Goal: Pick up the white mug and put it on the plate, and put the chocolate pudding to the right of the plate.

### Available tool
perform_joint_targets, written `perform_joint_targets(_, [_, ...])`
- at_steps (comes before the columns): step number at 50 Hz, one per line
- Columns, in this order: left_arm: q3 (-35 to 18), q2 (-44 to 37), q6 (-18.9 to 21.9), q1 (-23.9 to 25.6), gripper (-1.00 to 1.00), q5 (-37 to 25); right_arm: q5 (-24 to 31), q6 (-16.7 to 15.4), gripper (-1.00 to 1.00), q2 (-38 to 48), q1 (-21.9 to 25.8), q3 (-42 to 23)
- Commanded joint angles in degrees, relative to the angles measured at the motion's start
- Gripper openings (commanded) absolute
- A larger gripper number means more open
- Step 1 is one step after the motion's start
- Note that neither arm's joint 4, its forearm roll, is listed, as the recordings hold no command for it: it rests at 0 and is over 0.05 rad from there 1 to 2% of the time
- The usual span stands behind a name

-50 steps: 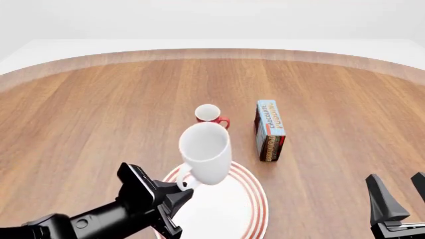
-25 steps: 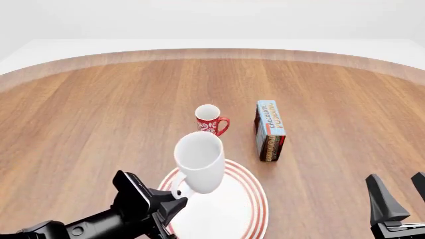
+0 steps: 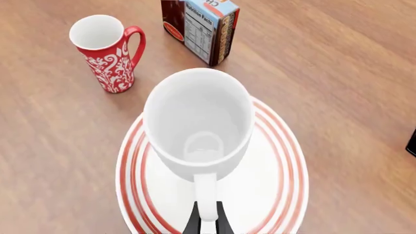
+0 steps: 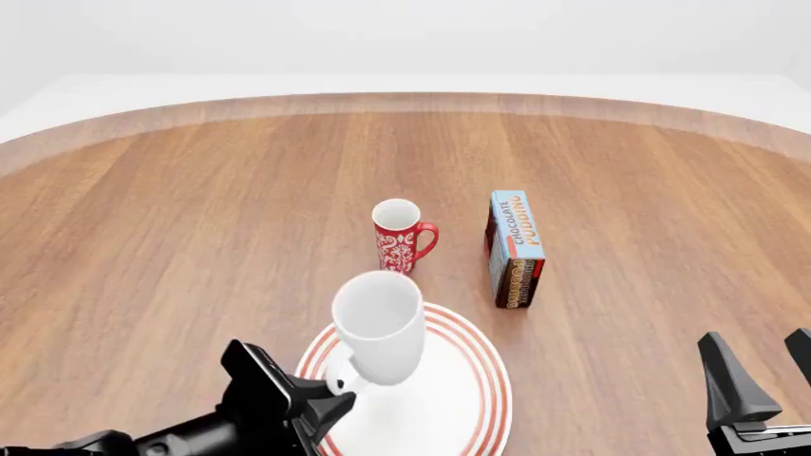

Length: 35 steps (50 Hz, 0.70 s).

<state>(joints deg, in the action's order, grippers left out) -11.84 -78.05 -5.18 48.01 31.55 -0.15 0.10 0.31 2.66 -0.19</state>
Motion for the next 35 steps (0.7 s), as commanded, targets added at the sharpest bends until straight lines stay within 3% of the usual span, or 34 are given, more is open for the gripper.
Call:
perform_joint_targets(1, [0.23, -2.75, -0.42, 0.09, -1.0, 1.98, 0.0, -0.01, 1.0, 0.0, 0.01, 0.0])
perform_joint_targets(35, [-0.15, -6.74, -1.03, 0.66, -1.0, 3.74, 0.01, 0.0, 1.0, 0.0, -0.02, 0.0])
